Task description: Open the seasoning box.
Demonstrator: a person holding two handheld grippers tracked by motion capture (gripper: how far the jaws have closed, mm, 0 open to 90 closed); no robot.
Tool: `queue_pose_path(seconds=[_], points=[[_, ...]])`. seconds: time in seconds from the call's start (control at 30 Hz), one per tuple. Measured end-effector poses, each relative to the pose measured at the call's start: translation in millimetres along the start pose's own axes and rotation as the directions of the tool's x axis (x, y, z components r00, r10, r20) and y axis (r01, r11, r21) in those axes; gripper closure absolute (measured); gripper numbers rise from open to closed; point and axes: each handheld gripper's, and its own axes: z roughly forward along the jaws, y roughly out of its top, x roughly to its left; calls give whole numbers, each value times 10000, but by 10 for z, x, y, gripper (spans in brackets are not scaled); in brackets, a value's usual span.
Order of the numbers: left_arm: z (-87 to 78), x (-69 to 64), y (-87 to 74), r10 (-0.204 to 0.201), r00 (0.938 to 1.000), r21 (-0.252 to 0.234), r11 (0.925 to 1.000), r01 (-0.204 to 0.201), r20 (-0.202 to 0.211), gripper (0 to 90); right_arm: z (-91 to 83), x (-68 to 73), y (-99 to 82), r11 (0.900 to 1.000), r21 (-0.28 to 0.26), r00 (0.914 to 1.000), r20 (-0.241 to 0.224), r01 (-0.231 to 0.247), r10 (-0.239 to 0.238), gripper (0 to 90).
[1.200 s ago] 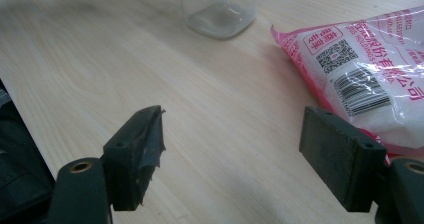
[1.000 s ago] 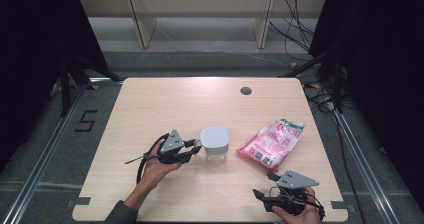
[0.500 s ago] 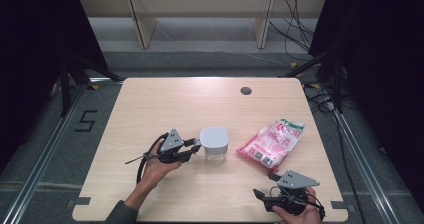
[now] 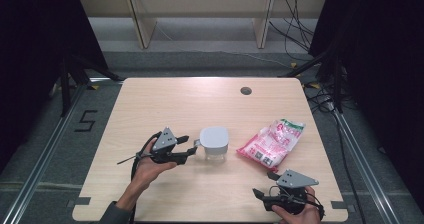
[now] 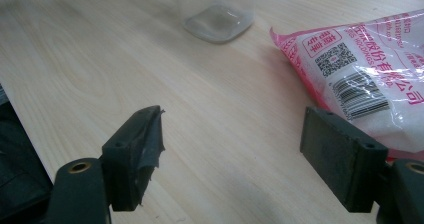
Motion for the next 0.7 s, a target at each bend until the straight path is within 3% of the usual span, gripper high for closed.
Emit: queue_pose_path(seconds=[0.2,0.3,0.33,0.43,0.47,0.53,0.57,0.63,0.67,0.7], points=[[-137,-50,88,-4,10000,-221,9998,4,-14,411,22,9,10,9999,-121,10000,26,49,-48,207],[-197,-81,147,-65,9999,-429,9991,70,134,442,46,30,42,9998,-175,10000,-39,70,-71,169],[-222,-108,188,-43,9996,-637,9979,61,282,461,64,45,67,9990,-284,9993,-136,342,-346,154],[-226,-126,215,33,9995,-734,9973,-11,304,481,74,69,83,9990,-406,9998,-140,163,-169,155],[-223,-127,237,346,9990,-861,9958,-321,274,558,98,77,90,9974,-525,9988,-16,484,-486,158],[-216,-137,240,339,9993,-993,9945,-320,183,669,106,75,91,9981,-321,9986,-21,518,-519,160],[-202,-130,255,613,9981,-1073,9924,-606,35,684,103,77,93,9987,-285,9991,-69,423,-425,166],[-179,-131,256,498,9987,-1194,9917,-484,90,738,105,75,95,9986,-295,9990,-70,431,-433,172],[-152,-123,270,656,9977,-1316,9890,-676,-190,762,113,69,101,9974,-391,9981,-45,613,-615,184],[-152,-123,270,656,9977,-1316,9890,-676,-190,793,113,69,101,9974,-391,9981,-45,613,-615,184]])
